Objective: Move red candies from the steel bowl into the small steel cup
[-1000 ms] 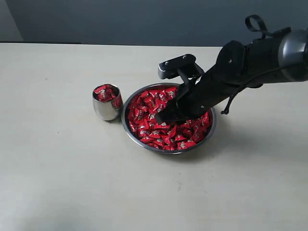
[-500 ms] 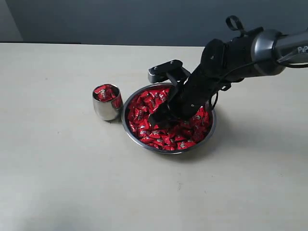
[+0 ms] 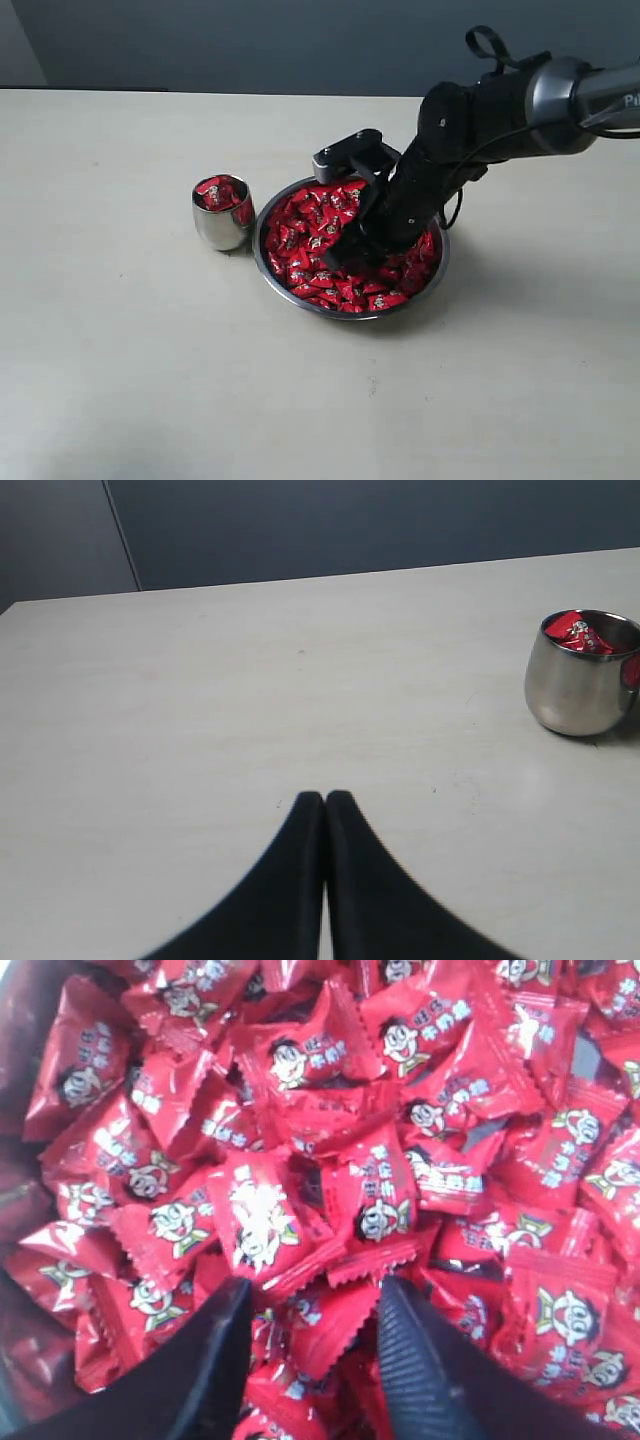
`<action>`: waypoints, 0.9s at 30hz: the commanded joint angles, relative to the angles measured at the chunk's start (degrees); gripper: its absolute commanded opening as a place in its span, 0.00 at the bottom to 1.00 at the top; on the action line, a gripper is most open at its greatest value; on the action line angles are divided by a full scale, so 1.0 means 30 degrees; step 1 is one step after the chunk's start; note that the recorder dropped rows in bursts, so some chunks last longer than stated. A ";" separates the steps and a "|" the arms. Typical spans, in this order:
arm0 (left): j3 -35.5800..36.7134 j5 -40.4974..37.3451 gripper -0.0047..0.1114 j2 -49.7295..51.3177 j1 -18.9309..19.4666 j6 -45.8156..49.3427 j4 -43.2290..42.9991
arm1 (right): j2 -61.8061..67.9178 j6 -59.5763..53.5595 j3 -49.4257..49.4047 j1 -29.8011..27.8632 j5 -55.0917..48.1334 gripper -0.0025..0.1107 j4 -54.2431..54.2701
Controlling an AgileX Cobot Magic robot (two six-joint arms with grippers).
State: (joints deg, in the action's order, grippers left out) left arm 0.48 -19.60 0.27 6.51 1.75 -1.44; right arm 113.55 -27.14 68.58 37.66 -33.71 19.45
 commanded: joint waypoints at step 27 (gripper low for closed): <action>-0.0159 0.0095 0.04 -0.0091 -0.0104 -0.0023 -0.0038 | -0.0664 0.0980 0.0085 -0.0108 0.0976 0.02 0.0036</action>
State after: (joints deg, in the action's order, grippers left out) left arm 0.48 -19.60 0.27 6.51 1.75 -1.44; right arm 108.91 -24.27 68.58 37.66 -33.38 19.56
